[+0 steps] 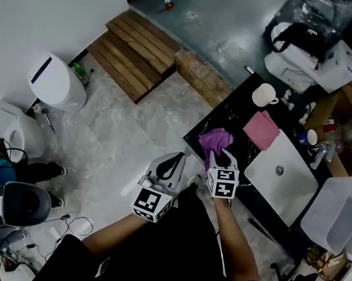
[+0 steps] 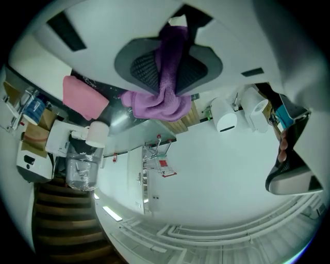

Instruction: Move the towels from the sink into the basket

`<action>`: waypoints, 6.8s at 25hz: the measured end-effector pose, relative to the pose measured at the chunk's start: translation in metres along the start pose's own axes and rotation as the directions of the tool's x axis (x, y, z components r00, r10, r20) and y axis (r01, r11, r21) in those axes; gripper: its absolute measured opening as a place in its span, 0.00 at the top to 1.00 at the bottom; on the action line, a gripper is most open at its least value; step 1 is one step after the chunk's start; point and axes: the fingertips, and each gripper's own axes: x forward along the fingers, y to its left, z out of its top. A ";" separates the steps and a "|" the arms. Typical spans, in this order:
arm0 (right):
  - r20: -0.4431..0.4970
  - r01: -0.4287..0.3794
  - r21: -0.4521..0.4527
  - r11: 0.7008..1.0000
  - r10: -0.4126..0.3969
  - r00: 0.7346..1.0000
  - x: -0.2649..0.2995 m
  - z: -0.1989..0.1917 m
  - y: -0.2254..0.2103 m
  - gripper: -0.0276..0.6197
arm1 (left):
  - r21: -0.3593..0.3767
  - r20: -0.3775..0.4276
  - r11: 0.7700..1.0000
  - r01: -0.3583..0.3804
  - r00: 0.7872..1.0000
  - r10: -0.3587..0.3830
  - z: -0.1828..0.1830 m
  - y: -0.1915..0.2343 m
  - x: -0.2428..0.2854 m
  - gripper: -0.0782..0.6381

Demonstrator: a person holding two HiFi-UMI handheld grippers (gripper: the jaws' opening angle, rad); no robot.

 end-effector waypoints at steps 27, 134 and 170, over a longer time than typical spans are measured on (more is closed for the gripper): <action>0.264 0.172 0.148 0.974 -0.206 0.942 -0.192 0.021 0.061 0.80 | -0.007 -0.001 0.975 0.220 0.975 -0.220 -0.010 -0.073 -0.068 0.88; 0.085 0.428 0.547 0.720 -0.556 0.827 -0.425 -0.136 -0.605 0.78 | 0.076 0.018 0.844 0.531 0.845 -0.534 0.011 -0.691 0.298 0.88; -0.165 0.401 0.593 0.698 -0.381 0.910 -0.293 -0.248 -0.645 0.65 | 0.077 -0.083 0.911 0.405 0.913 -0.399 -0.005 -0.701 0.330 0.88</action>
